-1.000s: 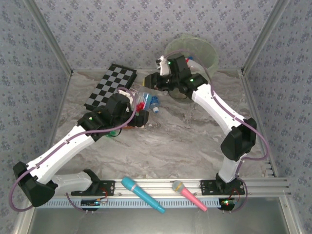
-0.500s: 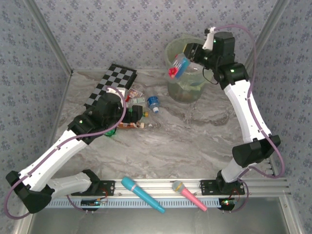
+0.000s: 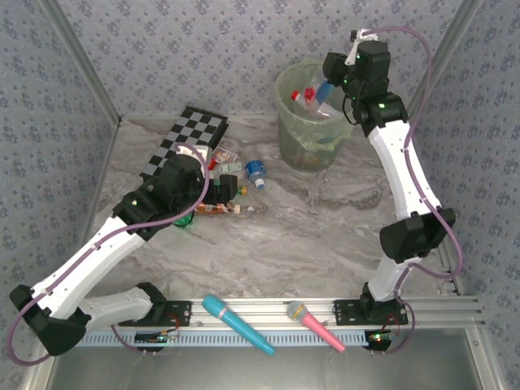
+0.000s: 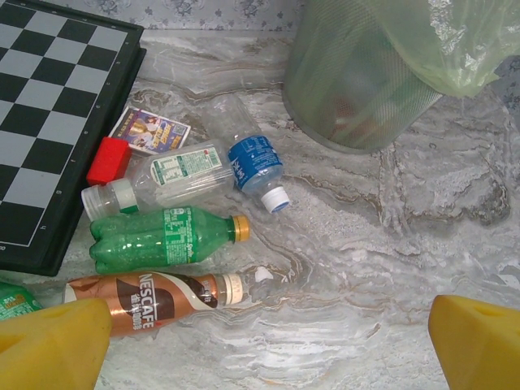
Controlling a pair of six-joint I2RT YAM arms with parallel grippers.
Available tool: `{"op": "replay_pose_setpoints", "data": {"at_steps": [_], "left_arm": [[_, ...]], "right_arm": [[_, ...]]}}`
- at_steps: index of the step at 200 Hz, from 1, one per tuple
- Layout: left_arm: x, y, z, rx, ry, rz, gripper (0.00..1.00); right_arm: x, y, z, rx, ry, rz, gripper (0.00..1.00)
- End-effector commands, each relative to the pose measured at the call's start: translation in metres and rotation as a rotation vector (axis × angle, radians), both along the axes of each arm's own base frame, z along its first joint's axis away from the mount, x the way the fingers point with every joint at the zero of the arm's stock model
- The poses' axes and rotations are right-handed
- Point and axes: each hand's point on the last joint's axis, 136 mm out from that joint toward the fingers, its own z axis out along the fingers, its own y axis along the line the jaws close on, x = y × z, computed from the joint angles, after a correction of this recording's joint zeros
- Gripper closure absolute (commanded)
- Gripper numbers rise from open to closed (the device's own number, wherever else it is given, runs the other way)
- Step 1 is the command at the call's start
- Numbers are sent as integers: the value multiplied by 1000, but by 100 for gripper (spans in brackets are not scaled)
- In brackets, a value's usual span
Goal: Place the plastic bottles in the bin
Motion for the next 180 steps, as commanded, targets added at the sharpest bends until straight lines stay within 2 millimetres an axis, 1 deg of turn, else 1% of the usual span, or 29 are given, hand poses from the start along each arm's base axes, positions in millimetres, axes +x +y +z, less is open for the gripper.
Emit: {"op": "replay_pose_setpoints", "data": {"at_steps": [1, 23, 33, 51, 76, 89, 102, 127, 146, 150, 180], "left_arm": [[0, 4, 16, -30, -21, 18, 0], [-1, 5, 16, -31, -20, 23, 0], [-1, 7, 16, -29, -21, 25, 0], [-1, 9, 15, -26, -20, 32, 0], [-2, 11, 14, -26, -19, 37, 0], [-2, 12, 13, -27, -17, 39, 0], [-2, 13, 13, -27, -17, 40, 0], [-1, 13, 11, -30, -14, 41, 0], [0, 13, 10, -34, -11, 38, 0], [-1, 13, 10, -35, -11, 38, 0], [-1, 14, 8, -41, -8, 40, 0]], "right_arm": [[19, 4, -9, -98, -6, -24, 71], [33, 19, -31, -151, 42, 3, 71], [37, 30, -43, -168, 70, 33, 71], [40, 47, -62, -210, 113, 63, 71], [40, 61, -91, -262, 177, 82, 71], [39, 65, -105, -279, 212, 89, 71], [37, 67, -114, -286, 234, 94, 70], [34, 67, -123, -297, 265, 95, 69], [30, 66, -126, -306, 283, 93, 69], [27, 64, -132, -316, 310, 95, 69], [18, 57, -146, -358, 385, 99, 68]]}}
